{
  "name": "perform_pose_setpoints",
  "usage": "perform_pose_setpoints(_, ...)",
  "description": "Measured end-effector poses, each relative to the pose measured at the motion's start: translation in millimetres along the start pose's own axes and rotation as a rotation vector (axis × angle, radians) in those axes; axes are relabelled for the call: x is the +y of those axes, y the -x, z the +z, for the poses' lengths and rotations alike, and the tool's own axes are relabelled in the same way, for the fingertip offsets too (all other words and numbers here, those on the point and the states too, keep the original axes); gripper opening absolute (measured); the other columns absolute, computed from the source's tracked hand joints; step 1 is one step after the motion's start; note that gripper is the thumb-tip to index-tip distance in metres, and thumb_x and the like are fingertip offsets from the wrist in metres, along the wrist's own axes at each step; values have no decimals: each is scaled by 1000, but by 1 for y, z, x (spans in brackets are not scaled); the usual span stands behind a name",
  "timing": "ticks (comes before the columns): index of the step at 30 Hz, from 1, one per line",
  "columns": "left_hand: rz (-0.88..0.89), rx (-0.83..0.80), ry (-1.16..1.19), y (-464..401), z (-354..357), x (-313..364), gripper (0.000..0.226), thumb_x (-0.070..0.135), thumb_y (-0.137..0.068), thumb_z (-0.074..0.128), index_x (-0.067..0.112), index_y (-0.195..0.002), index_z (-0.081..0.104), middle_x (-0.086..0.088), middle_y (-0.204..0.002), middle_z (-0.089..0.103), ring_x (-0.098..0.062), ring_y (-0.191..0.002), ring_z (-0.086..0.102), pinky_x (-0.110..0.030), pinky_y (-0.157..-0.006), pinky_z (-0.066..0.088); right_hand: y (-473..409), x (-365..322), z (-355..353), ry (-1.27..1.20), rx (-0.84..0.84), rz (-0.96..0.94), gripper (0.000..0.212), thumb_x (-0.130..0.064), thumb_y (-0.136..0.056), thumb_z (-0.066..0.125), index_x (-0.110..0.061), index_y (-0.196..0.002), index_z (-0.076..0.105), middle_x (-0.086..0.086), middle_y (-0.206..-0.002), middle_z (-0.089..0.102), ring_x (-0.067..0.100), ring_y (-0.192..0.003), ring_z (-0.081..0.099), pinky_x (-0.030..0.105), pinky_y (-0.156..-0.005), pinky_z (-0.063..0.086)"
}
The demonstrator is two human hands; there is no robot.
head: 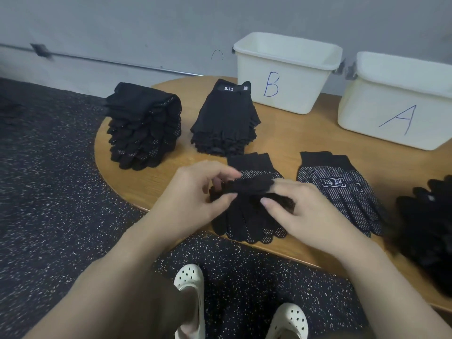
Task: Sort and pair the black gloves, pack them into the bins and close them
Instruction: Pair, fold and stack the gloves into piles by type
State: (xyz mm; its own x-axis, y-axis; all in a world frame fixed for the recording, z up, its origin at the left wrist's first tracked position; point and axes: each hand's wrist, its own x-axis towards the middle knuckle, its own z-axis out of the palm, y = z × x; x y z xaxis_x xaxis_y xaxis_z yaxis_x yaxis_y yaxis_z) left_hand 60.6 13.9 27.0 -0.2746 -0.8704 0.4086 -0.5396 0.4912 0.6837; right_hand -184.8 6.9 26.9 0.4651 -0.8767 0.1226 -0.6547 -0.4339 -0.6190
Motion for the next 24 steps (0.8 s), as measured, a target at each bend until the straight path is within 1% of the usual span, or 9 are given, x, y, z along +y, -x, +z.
perform_pose_setpoints(2,24,-70,-66,7,3,1,24,7,-82,85,18,-102,77,14,-87,66,-7,-81,57,-18,-73,43,3,6,-6,-30,66,21,20,-25,-98,59,-24,-108,76,-19,-108,72,4,-101,66,30,-92,52)
perform_pose_setpoints(6,11,-142,-57,12,8,3,20,9,-83,84,19,-97,76,12,-91,66,-11,-85,59,-13,-77,42,7,15,-8,11,142,53,19,-26,-97,61,-30,-105,78,-29,-101,69,-7,-97,64,6,-82,42)
perform_pose_setpoints(12,24,-239,-181,12,16,8,18,27,-83,85,27,-97,75,19,-90,64,-9,-82,58,-28,-76,51,8,23,-4,59,292,33,17,-22,-99,61,-21,-101,78,-21,-93,67,2,-88,62,32,-82,52)
perform_pose_setpoints(15,22,-280,-157,11,17,7,16,42,-84,81,29,-91,76,19,-86,68,-8,-85,59,-23,-77,48,8,14,6,132,341,0,32,-30,-102,53,-20,-129,66,-12,-124,62,8,-112,59,34,-100,49)
perform_pose_setpoints(17,4,-211,-70,10,18,7,18,45,-93,70,28,-89,76,17,-87,71,-10,-90,60,-25,-84,45,6,6,16,211,264,-17,48,-38,-105,44,-21,-150,47,-8,-153,47,9,-140,42,30,-119,34)
perform_pose_setpoints(19,-25,-115,-129,6,21,5,23,40,-103,56,26,-106,74,16,-107,70,-13,-105,58,-32,-99,41,5,1,28,299,125,-36,59,-45,-108,31,-21,-161,29,-7,-168,27,7,-154,20,29,-126,15)
perform_pose_setpoints(20,-68,-128,-207,5,24,4,30,39,-106,48,28,-125,69,14,-127,65,-16,-121,53,-36,-109,37,4,0,33,348,51,-47,61,-46,-109,24,-20,-164,23,-6,-171,18,6,-157,10,29,-127,6)
perform_pose_setpoints(22,-199,-297,-349,8,32,2,51,47,-108,30,41,-159,32,18,-166,28,-13,-153,18,-37,-125,13,3,1,39,454,-73,-83,62,-46,-110,14,-17,-164,17,-2,-172,10,7,-158,-3,31,-128,-6)
perform_pose_setpoints(24,-268,-455,-460,15,37,-4,61,54,-105,12,46,-163,-4,24,-170,-9,-5,-156,-17,-37,-127,-10,3,4,41,518,-121,-112,63,-46,-110,11,-14,-164,16,-1,-172,10,8,-158,-5,35,-129,-8)
